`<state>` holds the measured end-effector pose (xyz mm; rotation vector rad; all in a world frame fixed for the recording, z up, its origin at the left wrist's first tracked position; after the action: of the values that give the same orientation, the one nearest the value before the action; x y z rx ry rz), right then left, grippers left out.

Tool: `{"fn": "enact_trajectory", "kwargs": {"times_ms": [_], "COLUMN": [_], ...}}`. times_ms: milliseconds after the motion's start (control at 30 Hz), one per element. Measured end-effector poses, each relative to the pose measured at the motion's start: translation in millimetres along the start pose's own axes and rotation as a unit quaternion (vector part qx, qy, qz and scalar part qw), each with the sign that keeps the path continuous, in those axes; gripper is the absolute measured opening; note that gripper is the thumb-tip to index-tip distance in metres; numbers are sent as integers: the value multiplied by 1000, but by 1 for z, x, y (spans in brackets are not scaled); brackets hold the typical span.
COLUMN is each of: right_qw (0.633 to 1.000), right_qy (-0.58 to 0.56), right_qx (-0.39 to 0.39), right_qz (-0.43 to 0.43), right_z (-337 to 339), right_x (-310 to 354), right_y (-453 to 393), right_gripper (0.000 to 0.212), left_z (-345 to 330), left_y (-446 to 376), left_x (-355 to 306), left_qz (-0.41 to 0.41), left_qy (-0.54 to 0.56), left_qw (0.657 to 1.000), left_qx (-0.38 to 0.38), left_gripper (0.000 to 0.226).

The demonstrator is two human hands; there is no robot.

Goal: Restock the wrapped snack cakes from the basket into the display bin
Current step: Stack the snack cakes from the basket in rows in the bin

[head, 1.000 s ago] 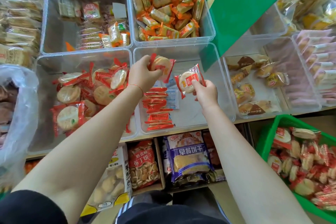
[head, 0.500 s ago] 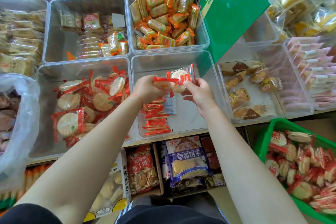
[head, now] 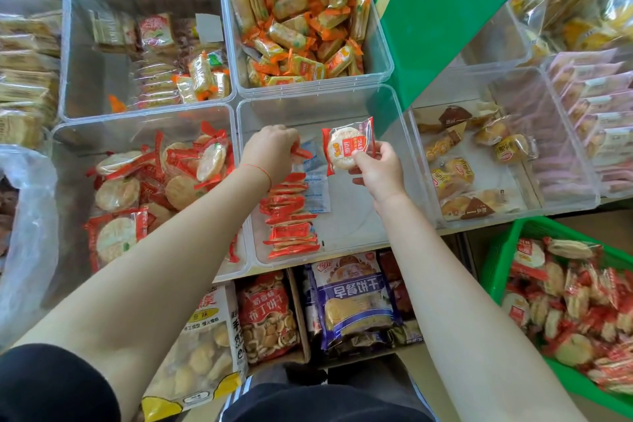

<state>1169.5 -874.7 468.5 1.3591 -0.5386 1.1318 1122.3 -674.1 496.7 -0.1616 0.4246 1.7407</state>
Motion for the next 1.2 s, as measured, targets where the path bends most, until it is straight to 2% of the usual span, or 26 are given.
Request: {"fn": "enact_trajectory", "kwargs": {"times_ms": [167, 300, 367, 500, 633, 767, 867, 1033, 1100, 1200], "right_qw": [1000, 999, 999, 999, 997, 995, 986, 941, 920, 876], "right_qy": [15, 30, 34, 46, 68, 93, 148, 273, 322, 412], "right_qx": [-2, 3, 6, 22, 29, 30, 33, 66, 95, 169], "right_qz": [-14, -13, -11, -10, -6, 16, 65, 187, 203, 185], "right_z": [3, 1, -3, -11, -14, -22, -37, -78, -97, -123], "right_x": [-6, -3, -1, -2, -1, 4, 13, 34, 32, 17], "right_y": [-4, -7, -8, -8, -8, -12, -15, -11, -11, -13], "right_gripper": [26, 29, 30, 28, 28, 25, 25, 24, 26, 30], "left_z": [-42, -59, -63, -69, -65, -66, -60, -33, -26, -23], "left_y": [2, 0, -1, 3, 3, 15, 27, 52, 61, 71], "left_x": [2, 16, 18, 17, 18, 14, 3, -5, -1, 4], "left_qz": [49, 95, 109, 110, 86, 93, 65, 16, 9, -3], "left_qy": [-157, -94, -48, -3, -49, -64, -118, -183, -181, -164], "left_qw": [977, 954, 948, 950, 961, 965, 975, 982, 983, 986], "left_qx": [133, 269, 296, 291, 260, 237, 174, 53, 26, 7], "left_gripper": [35, 49, 55, 78, 71, 75, 63, 40, 28, 26]}}
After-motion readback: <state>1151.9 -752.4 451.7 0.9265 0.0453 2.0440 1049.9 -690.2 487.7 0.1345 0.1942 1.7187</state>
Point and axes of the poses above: each hand's wrist, its own y-axis away from the middle knuckle, its own z-axis out of the back of the hand, x = y × z, the point moved 7 cm from there along -y, towards the middle knuckle, and after that the axes turned 5 degrees about x, right-handed, at the moved point
